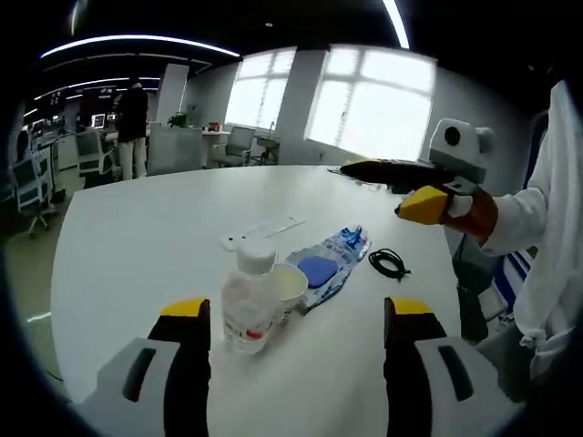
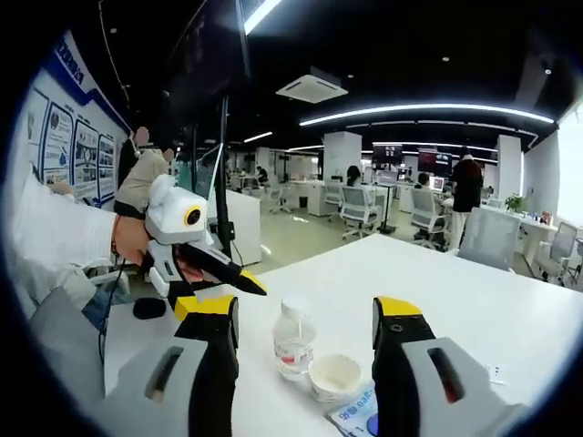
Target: Arrange the tabletop items into an orderly group along one side of the table until the central work area is clear of visible clutter.
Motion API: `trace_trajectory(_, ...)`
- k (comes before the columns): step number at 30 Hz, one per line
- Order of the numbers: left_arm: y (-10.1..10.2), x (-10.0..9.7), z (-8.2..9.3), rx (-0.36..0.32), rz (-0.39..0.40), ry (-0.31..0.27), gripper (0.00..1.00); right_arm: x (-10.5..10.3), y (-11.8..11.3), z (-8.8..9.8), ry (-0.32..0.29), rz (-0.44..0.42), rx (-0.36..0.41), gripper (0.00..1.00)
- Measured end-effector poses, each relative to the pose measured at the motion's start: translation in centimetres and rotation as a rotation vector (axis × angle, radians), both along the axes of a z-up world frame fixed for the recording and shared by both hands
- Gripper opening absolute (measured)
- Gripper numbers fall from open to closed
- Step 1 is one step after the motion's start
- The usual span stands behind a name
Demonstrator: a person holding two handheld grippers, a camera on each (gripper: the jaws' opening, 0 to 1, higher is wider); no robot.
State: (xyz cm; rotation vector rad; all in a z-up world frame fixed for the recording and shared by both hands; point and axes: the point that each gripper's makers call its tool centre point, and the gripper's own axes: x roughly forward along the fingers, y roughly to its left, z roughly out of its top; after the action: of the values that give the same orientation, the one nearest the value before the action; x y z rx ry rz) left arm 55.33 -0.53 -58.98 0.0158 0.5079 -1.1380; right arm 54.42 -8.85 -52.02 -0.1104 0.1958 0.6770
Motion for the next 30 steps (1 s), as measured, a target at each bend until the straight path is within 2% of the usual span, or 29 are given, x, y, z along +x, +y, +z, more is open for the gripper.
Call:
trace_trajectory(17,0.5,-3.8,2.1,-0.002,0.042,-0.018,0.81,-3.9,-5.3,0.7,-0.007,-0.069,-0.016,0.6)
trace_trajectory(30,0.8,-7.6,3.8,-0.008,0.074,-0.037,0.82,-8.4,-10.3,0.4,0.002,-0.15,-0.029,0.6)
